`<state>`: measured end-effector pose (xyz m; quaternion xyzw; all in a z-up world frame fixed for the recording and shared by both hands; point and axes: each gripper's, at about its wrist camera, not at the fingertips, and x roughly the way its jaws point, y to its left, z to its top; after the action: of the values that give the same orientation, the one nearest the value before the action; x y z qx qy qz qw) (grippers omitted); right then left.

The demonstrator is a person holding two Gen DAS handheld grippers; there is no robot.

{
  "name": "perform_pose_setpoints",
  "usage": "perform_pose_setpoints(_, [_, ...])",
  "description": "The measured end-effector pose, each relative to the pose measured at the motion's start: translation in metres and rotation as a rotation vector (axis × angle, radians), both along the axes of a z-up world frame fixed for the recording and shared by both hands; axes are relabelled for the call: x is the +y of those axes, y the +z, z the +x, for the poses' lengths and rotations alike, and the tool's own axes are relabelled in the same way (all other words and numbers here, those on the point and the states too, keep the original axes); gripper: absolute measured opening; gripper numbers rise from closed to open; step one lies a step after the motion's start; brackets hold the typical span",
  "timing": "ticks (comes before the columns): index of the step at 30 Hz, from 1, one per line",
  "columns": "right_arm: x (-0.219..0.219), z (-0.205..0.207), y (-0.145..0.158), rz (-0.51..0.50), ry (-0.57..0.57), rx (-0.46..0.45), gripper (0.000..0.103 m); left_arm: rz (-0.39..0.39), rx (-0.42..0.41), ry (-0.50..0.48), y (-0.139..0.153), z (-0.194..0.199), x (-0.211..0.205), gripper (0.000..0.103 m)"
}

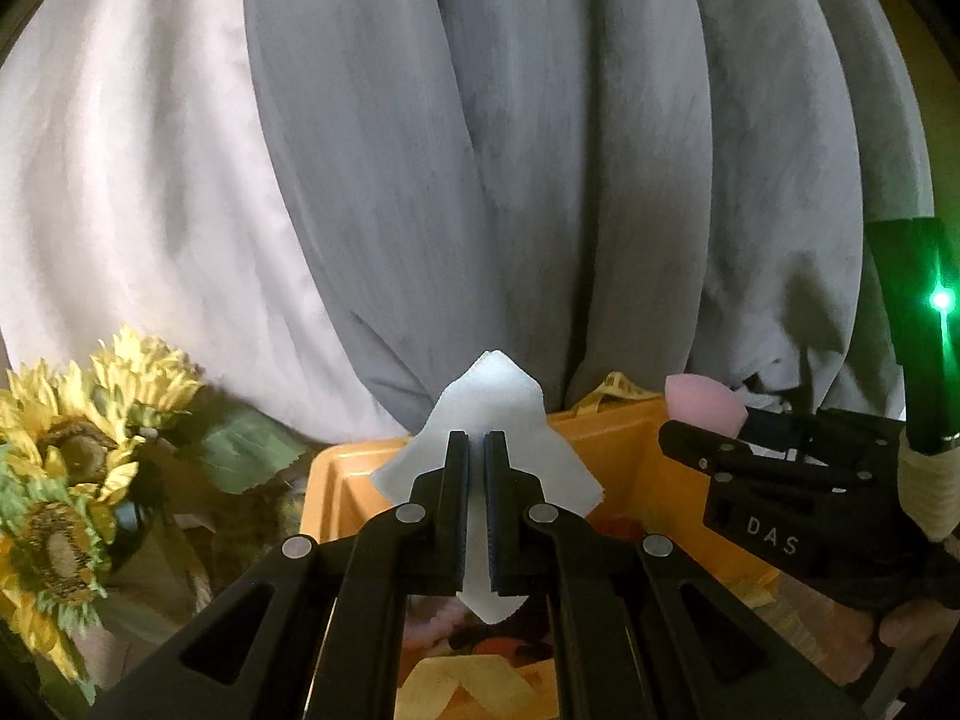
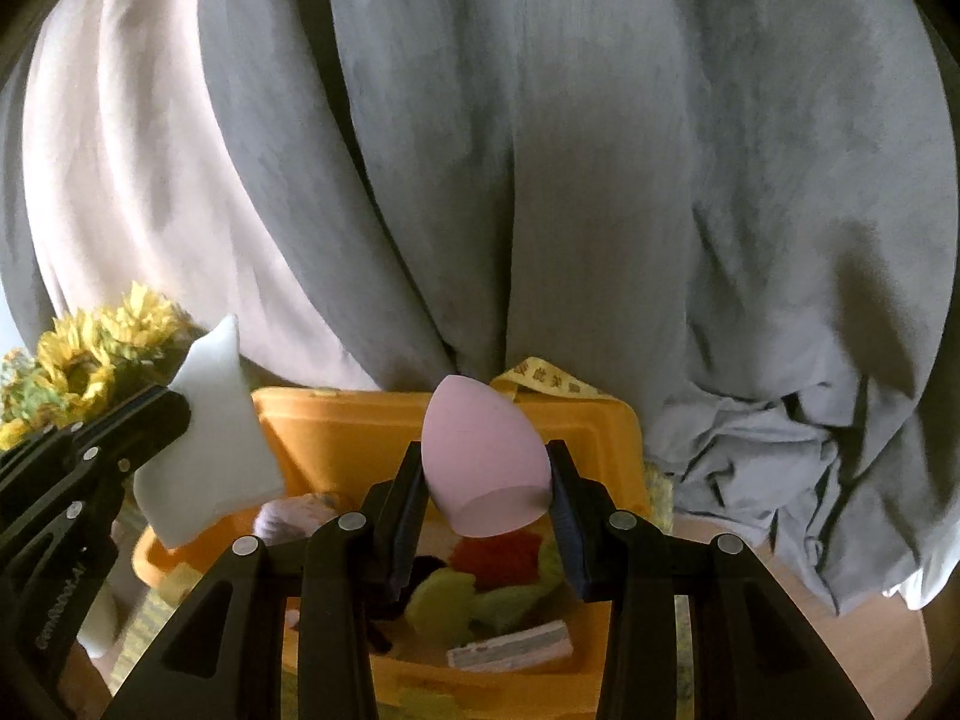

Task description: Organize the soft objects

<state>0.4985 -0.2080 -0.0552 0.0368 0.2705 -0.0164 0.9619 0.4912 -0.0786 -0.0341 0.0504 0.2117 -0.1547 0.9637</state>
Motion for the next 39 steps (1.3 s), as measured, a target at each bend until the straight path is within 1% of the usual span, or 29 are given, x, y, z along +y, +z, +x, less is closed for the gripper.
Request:
perform_pose_setpoints(7, [-0.005, 0.019, -0.012, 0.029, 0.005, 0.087, 0.039, 0.033, 0.048, -0.01, -0.01, 0.015, -0.007, 0.007])
perform_pose_setpoints(11, [-0.008, 0.024, -0.018, 0.044, -0.008, 0.117, 0.04, 0.048, 0.084, -0.012, -0.015, 0.023, -0.011, 0.009])
perform_pose_setpoints(13, [-0.01, 0.027, -0.021, 0.045, -0.013, 0.134, 0.041, 0.058, 0.098, -0.006, -0.017, 0.026, -0.013, 0.019])
perform_pose_setpoints(14, [-0.01, 0.028, -0.022, 0.047, -0.014, 0.14, 0.044, 0.058, 0.102, -0.005, -0.018, 0.026, -0.013, 0.027])
perform_pose_setpoints(15, [-0.01, 0.028, -0.023, 0.049, -0.017, 0.145, 0.051, 0.057, 0.106, -0.004, -0.019, 0.026, -0.013, 0.032])
perform_pose_setpoints(17, [-0.012, 0.028, -0.024, 0.047, -0.031, 0.141, 0.056, 0.061, 0.11, 0.0, -0.02, 0.026, -0.013, 0.036])
perform_pose_setpoints(19, [-0.012, 0.027, -0.023, 0.039, -0.037, 0.141, 0.057, 0.064, 0.113, 0.014, -0.021, 0.025, -0.012, 0.039])
perform_pose_setpoints(21, [-0.012, 0.025, -0.023, 0.036, -0.043, 0.137, 0.057, 0.056, 0.119, 0.03, -0.02, 0.021, -0.008, 0.044])
perform_pose_setpoints(23, [-0.011, 0.02, -0.021, 0.026, -0.048, 0.13, 0.057, 0.051, 0.121, 0.048, -0.018, 0.015, -0.005, 0.046])
perform_pose_setpoints(25, [-0.009, 0.013, -0.018, 0.018, -0.05, 0.121, 0.058, 0.048, 0.113, 0.065, -0.014, 0.007, -0.001, 0.051])
perform_pose_setpoints(26, [-0.008, 0.008, -0.017, 0.015, -0.05, 0.114, 0.061, 0.045, 0.106, 0.076, -0.012, 0.002, 0.002, 0.055])
perform_pose_setpoints(29, [-0.006, -0.009, -0.009, 0.001, -0.059, 0.085, 0.065, 0.034, 0.081, 0.103, -0.004, -0.015, 0.01, 0.059])
perform_pose_setpoints(32, [-0.002, -0.032, 0.002, -0.014, -0.074, 0.047, 0.071, 0.02, 0.059, 0.129, 0.005, -0.037, 0.017, 0.065])
perform_pose_setpoints(34, [0.001, -0.047, 0.009, -0.022, -0.083, 0.022, 0.072, 0.011, 0.042, 0.137, 0.011, -0.052, 0.021, 0.066])
perform_pose_setpoints(37, [0.007, -0.073, 0.02, -0.031, -0.095, -0.015, 0.075, 0.007, 0.021, 0.143, 0.019, -0.075, 0.025, 0.072])
perform_pose_setpoints(39, [0.011, -0.091, 0.027, -0.035, -0.098, -0.034, 0.077, 0.011, 0.006, 0.148, 0.024, -0.09, 0.026, 0.078])
